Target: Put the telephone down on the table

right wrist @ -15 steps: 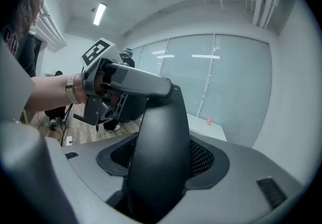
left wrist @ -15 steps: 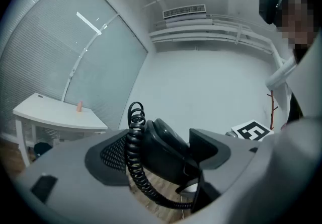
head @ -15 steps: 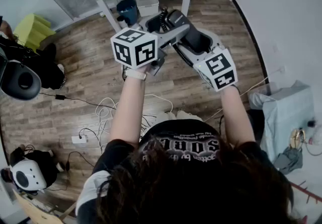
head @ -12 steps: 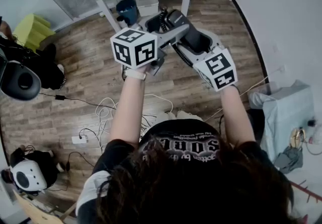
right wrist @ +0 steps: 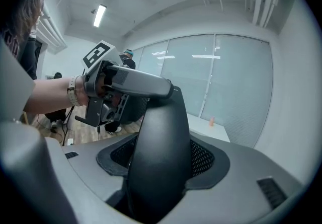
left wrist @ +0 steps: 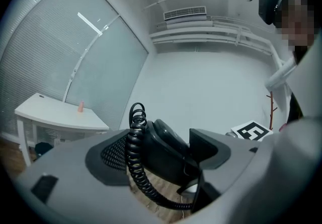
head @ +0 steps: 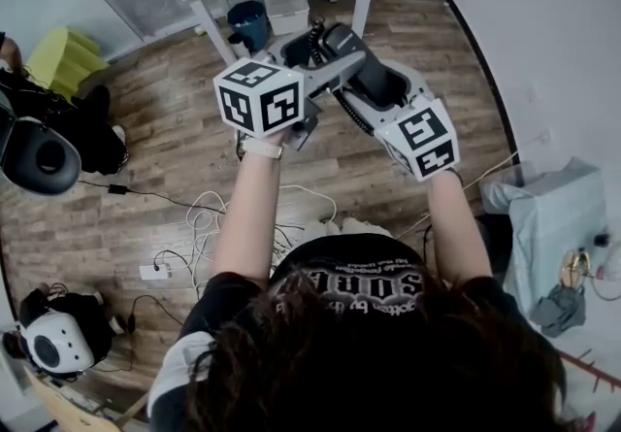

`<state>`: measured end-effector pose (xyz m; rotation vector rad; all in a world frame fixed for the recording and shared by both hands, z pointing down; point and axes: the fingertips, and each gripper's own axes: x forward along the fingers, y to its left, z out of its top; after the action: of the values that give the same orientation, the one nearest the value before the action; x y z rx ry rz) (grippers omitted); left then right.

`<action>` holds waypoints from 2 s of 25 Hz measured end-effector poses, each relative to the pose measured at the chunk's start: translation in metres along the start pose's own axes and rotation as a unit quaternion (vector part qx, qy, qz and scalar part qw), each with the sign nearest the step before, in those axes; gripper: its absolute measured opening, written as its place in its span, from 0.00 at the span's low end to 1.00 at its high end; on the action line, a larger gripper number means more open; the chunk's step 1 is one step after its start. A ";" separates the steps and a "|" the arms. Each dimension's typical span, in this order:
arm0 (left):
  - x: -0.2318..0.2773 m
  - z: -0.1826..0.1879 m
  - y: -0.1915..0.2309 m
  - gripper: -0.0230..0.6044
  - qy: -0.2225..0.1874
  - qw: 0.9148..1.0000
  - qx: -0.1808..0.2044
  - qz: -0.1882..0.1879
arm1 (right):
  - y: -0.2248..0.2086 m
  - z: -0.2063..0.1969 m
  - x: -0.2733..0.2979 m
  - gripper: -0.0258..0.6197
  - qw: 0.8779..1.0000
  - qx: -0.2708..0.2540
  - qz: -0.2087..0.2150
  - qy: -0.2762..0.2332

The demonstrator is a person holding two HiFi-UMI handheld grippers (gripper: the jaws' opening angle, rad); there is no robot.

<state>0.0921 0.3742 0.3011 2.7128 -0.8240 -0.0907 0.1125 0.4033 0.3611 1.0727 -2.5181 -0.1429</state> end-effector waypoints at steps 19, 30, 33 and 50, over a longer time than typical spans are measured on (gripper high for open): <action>-0.029 -0.006 0.037 0.61 -0.002 1.000 -0.014 0.023 | 0.023 0.004 0.037 0.49 1.000 0.002 0.027 0.004; -0.004 0.010 0.101 0.61 -0.005 0.998 -0.013 0.056 | -0.014 0.007 0.097 0.49 0.999 0.003 0.054 -0.004; 0.009 0.015 0.122 0.61 -0.006 0.998 -0.016 0.066 | -0.031 0.007 0.115 0.49 0.998 0.004 0.061 -0.003; 0.116 0.051 0.216 0.61 -0.006 0.996 -0.020 0.082 | -0.156 0.006 0.194 0.49 0.997 0.002 0.078 -0.001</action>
<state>0.0666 0.1259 0.3213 2.5992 -1.0328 -0.0870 0.0932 0.1556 0.3799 0.8734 -2.5921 -0.0957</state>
